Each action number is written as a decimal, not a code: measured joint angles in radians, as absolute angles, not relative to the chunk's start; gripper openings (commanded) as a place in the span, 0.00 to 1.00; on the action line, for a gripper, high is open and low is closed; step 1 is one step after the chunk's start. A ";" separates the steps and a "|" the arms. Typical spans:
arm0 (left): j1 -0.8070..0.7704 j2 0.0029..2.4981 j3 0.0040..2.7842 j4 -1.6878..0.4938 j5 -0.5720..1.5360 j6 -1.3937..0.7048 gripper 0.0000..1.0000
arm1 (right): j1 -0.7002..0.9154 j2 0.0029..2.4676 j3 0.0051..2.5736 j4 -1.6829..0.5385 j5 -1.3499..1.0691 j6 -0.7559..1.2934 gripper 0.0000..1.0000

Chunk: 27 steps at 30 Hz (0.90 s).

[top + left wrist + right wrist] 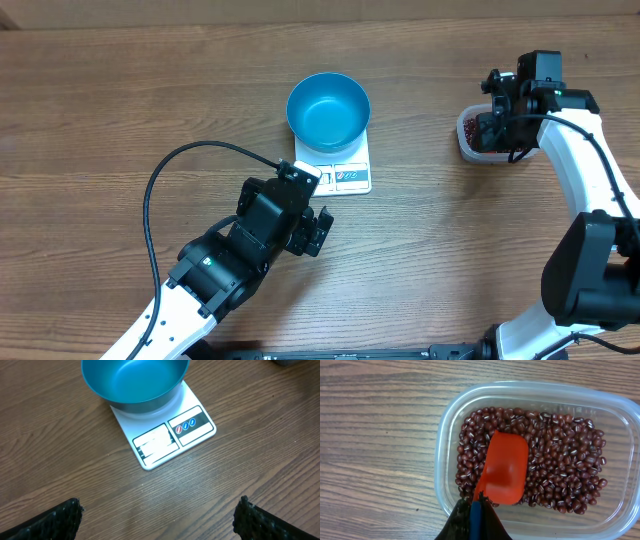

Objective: Scoop item into bowl and weigh 150g on scale
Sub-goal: 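Lower the scoop into the beans and dig with the right gripper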

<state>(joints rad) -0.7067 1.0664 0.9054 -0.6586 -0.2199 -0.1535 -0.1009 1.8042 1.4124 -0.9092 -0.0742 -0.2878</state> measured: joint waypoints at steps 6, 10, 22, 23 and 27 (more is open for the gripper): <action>-0.707 1.066 0.905 -0.659 -0.220 -0.154 1.00 | -0.139 1.804 1.412 -0.909 -0.133 -0.273 0.04; -0.707 1.066 0.905 -0.659 -0.220 -0.154 0.99 | -0.194 1.804 1.412 -0.915 -0.213 -0.266 0.04; -0.707 1.066 0.905 -0.659 -0.220 -0.154 0.99 | -0.267 1.805 1.402 -0.904 -0.326 -0.239 0.04; -0.707 1.066 0.905 -0.659 -0.220 -0.154 0.99 | -0.267 1.805 1.402 -0.903 -0.327 -0.239 0.04; -0.707 1.066 0.905 -0.659 -0.220 -0.154 0.99 | -0.267 1.806 1.401 -0.892 -0.332 -0.236 0.04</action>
<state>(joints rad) -0.7067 1.0664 0.9054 -0.6586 -0.2199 -0.1535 -0.2668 1.8065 1.4014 -0.8925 -0.3321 -0.2359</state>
